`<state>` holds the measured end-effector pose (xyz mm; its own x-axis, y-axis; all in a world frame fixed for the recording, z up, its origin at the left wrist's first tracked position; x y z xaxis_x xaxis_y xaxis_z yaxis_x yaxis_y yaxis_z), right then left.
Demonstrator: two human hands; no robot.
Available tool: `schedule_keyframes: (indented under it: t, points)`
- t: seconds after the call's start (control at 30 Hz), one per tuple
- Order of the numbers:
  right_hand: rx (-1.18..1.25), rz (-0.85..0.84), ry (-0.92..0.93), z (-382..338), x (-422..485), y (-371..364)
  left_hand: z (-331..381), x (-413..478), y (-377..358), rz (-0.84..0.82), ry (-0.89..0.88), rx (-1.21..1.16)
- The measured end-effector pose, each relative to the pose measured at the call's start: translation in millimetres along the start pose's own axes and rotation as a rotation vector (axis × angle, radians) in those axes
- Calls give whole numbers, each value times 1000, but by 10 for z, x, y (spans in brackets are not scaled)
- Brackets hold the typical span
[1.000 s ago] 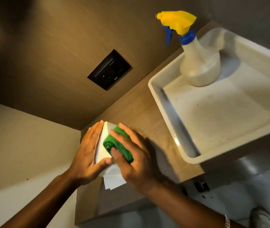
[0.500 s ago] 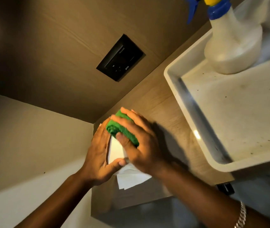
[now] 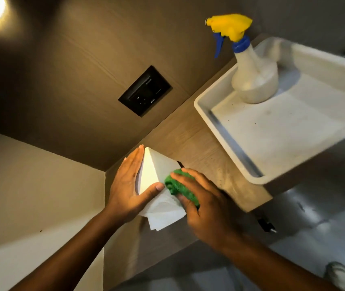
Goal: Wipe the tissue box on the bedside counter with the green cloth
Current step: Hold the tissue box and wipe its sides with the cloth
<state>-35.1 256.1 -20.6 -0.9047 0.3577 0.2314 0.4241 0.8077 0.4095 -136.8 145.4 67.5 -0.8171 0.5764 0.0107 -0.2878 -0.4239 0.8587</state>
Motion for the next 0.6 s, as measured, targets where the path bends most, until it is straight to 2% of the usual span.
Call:
schedule_keyframes:
  t: [0.13,0.3,0.33,0.43,0.53,0.6]
  points:
    - [60,58,-77,-44,-399,35,15,-35,24,-39,24,-1]
    - [438,253,-266,78,-768,271,2,66,95,-423,-34,23]
    - [489,288,-280,86,-833,289,24,89,112,-458,-54,66]
    - [508,367,-284,-7,-957,295,66,221,111,-418,-20,197]
    - [469,418,-281,-109,-1023,233,101,300,117,-323,108,242]
    - [440,440,-279,-146,-1015,213,128,283,76,-343,231,224]
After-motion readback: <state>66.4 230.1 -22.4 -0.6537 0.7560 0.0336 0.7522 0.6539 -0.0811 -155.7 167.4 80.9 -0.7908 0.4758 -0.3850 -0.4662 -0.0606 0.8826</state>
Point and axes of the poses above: each hand's wrist, its own x-axis towards the middle knuckle, its own y-axis out of the back of the hand, z = x × y, the point moved 8 cm from there along x, towards the middle knuckle, and after that the axes turned 15 degrees about -x, right-handed, at the moved point
